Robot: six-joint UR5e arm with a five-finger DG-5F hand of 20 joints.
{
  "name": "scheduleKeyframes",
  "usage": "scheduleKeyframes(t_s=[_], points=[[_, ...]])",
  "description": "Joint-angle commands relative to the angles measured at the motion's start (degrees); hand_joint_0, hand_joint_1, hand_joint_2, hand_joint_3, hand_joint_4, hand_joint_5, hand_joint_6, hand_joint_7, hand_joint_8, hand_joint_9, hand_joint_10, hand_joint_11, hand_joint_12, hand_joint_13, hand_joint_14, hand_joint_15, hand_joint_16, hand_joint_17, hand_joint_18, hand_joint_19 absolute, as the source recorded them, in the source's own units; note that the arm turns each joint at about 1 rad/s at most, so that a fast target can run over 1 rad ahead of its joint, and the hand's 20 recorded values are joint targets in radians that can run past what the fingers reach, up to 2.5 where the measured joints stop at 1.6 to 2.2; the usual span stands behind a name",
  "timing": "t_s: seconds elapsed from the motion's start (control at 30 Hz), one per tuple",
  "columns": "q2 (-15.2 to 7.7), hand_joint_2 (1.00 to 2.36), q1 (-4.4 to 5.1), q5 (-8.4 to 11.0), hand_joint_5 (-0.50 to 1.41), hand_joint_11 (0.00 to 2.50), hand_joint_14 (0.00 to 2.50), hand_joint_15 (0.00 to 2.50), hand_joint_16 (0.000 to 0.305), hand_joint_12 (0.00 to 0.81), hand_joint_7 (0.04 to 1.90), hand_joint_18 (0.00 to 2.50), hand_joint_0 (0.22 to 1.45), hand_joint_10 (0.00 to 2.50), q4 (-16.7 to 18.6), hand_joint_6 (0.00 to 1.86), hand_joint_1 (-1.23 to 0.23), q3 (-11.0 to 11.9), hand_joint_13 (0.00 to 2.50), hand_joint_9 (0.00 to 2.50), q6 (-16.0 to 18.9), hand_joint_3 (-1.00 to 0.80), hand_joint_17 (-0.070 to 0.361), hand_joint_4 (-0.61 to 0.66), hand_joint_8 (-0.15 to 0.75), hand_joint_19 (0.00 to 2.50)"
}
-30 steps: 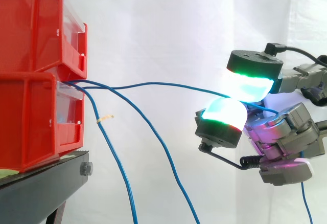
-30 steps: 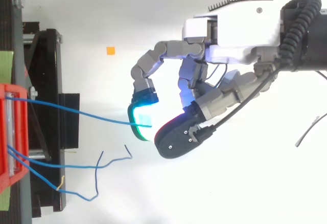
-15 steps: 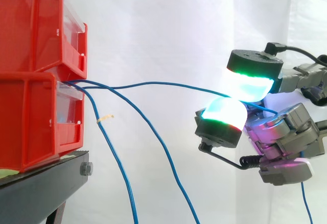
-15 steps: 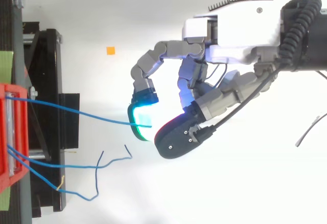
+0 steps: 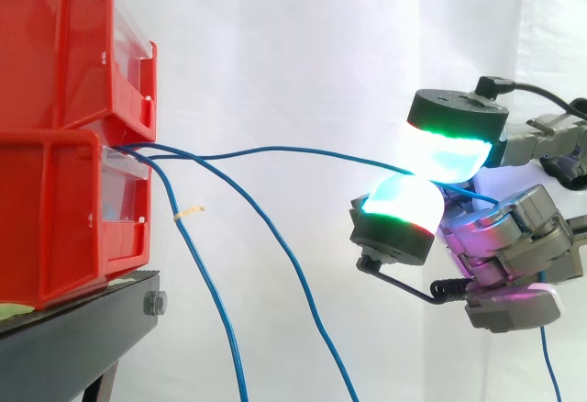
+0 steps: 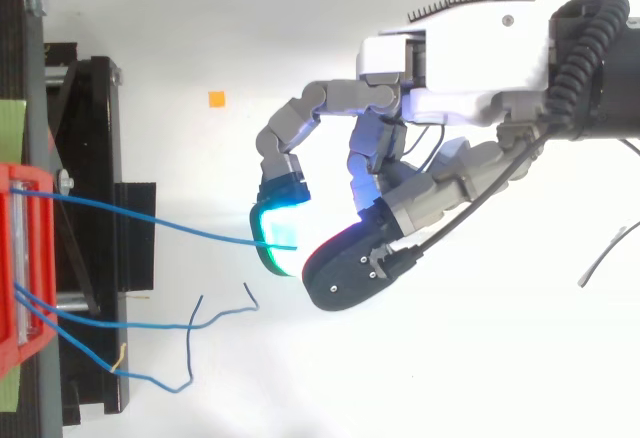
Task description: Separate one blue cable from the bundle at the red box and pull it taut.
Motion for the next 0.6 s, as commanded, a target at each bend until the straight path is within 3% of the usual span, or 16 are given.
scheduleKeyframes(t_s=[0.0, 0.57], points=[[0.0, 1.02, -0.03, 0.0, -0.19, 1.7, 1.32, 1.48, 0.046, 0.362, 1.26, 1.15, 0.68, 0.68, 0.0, 0.88, -0.77, 0.0, 1.29, 1.19, 0.0, -0.09, 0.104, 0.0, 0.277, 1.2], [0.0, 1.02, -0.03, 0.0, -0.19, 1.7, 1.31, 1.5, 0.046, 0.358, 1.25, 1.14, 0.68, 0.66, 0.0, 0.88, -0.77, 0.0, 1.28, 1.18, 0.0, -0.09, 0.102, 0.0, 0.267, 1.19]])
